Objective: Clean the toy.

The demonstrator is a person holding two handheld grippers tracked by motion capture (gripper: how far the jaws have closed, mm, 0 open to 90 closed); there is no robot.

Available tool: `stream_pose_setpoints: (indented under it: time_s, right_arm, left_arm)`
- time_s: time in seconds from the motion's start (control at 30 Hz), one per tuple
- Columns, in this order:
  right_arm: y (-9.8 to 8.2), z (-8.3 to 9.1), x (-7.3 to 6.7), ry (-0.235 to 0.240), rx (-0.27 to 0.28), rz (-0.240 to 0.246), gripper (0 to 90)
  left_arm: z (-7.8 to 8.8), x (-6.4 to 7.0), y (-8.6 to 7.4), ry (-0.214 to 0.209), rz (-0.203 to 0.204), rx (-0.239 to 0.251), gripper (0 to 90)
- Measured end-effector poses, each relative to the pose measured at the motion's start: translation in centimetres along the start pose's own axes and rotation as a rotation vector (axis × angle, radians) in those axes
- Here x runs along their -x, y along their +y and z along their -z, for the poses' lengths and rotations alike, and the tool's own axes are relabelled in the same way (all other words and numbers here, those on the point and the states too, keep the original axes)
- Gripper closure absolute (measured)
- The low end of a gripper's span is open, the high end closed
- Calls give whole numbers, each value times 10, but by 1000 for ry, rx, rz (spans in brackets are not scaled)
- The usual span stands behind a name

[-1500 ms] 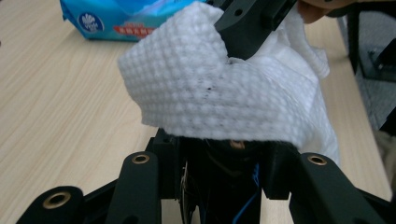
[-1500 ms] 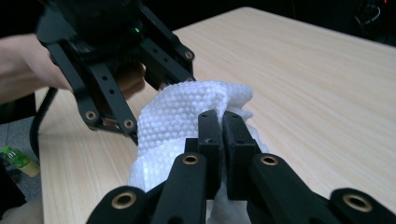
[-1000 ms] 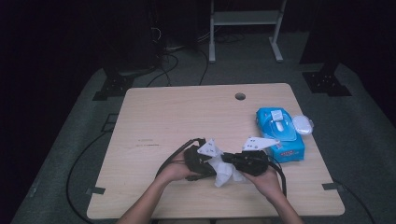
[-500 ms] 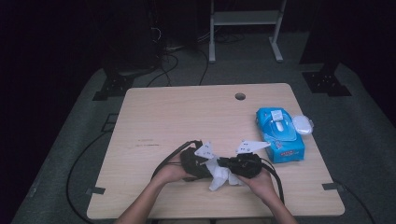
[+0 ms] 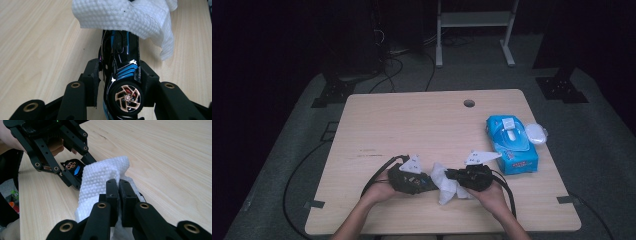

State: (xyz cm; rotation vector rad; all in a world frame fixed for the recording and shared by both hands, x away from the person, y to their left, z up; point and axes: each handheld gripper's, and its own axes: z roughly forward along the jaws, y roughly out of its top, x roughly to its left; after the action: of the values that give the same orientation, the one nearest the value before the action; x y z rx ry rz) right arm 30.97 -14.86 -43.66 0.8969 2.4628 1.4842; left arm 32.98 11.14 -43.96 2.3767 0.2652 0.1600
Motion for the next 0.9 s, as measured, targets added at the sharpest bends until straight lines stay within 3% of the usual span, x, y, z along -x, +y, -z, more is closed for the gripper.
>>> stream_pose_setpoints:
  time_s: [0.07,0.17,0.37,0.47,0.6,0.77,0.9]
  right_arm:
    - [0,1,0,-5,-1,0,864]
    - [1,4,3,-29,-3,-2,864]
    - [3,6,15,-42,1,-28,863]
    - [4,4,21,-41,2,-48,864]
    - [2,3,23,-32,7,-54,864]
    - [1,5,20,-32,6,-40,865]
    - [-1,6,19,-34,9,-35,865]
  left_arm:
    - [0,1,1,13,-24,14,594]
    - [0,-5,6,13,-27,48,641]
    - [-9,-17,16,5,-77,39,642]
    - [-10,-23,17,-3,-75,38,642]
    - [-10,-24,15,-19,-49,60,639]
    - [-3,-29,8,-77,28,108,615]
    - [3,-32,9,-91,63,141,590]
